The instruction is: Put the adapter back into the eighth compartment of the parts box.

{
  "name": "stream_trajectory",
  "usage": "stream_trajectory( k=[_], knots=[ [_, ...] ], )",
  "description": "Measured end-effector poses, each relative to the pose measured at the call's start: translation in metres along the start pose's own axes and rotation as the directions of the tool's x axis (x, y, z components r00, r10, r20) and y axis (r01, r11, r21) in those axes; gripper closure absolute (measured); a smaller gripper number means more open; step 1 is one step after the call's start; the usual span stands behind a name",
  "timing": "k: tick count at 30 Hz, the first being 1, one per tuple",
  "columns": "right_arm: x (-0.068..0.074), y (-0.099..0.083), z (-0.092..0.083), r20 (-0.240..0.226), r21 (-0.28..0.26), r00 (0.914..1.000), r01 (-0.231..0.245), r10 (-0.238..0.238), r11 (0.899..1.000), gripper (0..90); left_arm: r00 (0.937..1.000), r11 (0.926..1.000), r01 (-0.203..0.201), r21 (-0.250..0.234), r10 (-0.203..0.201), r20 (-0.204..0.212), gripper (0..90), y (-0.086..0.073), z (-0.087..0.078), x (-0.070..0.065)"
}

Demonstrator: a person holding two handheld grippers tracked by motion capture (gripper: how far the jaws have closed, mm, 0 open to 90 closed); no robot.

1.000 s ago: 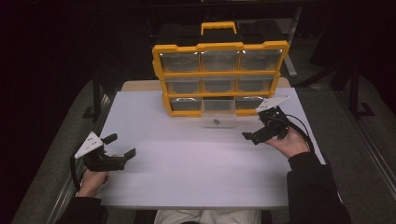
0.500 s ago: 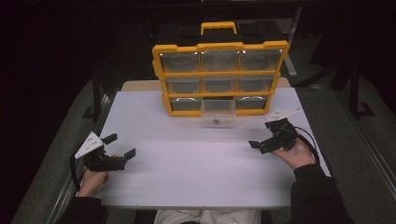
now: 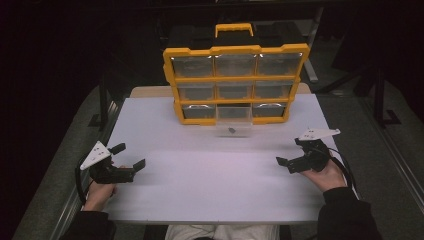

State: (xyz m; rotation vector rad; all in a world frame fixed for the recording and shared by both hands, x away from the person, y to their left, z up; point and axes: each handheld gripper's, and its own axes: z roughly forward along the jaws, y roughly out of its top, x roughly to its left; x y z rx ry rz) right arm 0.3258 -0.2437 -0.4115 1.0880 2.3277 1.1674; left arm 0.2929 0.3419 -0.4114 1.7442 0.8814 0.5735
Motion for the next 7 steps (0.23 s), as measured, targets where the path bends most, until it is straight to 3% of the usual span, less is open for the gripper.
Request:
stream_trajectory(
  k=[7],
  knots=[
    [0.0011, -0.0060, -0.0032, 0.008, -0.012, 0.9999, -0.006, 0.006, 1.000, 0.0, 1.0000, 1.0000, -0.004, -0.002, 0.004, 0.006, 0.0, 0.0007, 0.0006, -0.0006]
  ],
)
